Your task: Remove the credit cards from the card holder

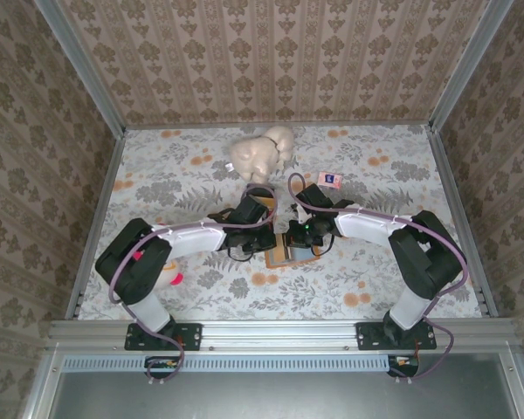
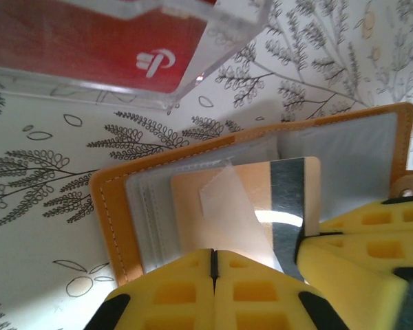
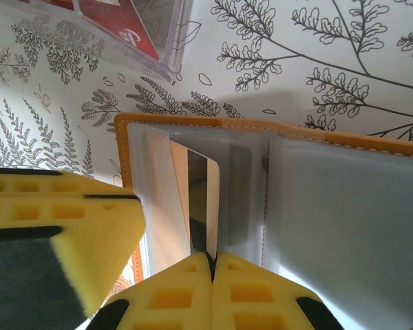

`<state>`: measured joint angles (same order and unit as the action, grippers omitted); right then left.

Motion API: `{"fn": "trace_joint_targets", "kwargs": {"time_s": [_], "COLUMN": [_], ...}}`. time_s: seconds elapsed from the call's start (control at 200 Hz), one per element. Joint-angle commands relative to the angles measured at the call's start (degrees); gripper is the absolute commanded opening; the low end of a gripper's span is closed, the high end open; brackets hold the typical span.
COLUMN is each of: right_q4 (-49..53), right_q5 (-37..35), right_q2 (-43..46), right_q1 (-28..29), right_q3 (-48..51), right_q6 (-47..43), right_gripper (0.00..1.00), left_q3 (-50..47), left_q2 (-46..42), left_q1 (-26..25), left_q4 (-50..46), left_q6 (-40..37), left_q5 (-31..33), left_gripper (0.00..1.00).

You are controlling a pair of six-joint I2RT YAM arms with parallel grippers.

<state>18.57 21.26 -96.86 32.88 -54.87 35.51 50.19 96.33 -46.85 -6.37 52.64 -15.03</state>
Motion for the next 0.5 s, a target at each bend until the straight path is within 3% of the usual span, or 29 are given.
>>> {"fn": "trace_joint_targets", "kwargs": {"time_s": [0.0,0.495], "right_q4": [1.76,2.48], "right_q5": [-0.43,-0.27], "right_q2": [-1.32,-0.86], "right_q1": [-0.28,-3.69], "right_q3": [0.34,1.88], "right_q6": [-1.12,-4.91], "right_gripper": [0.01,0.00], "left_q3": [1.71,-1.86], "left_q2": [1.85,1.17], "left_q1": [-0.33,0.14], "left_q4": [-1.49,-5.33], "left_q6": [0.15,0.64], "left_q5": [-0.56,2.86], "left_gripper": [0.02,0.04]}}
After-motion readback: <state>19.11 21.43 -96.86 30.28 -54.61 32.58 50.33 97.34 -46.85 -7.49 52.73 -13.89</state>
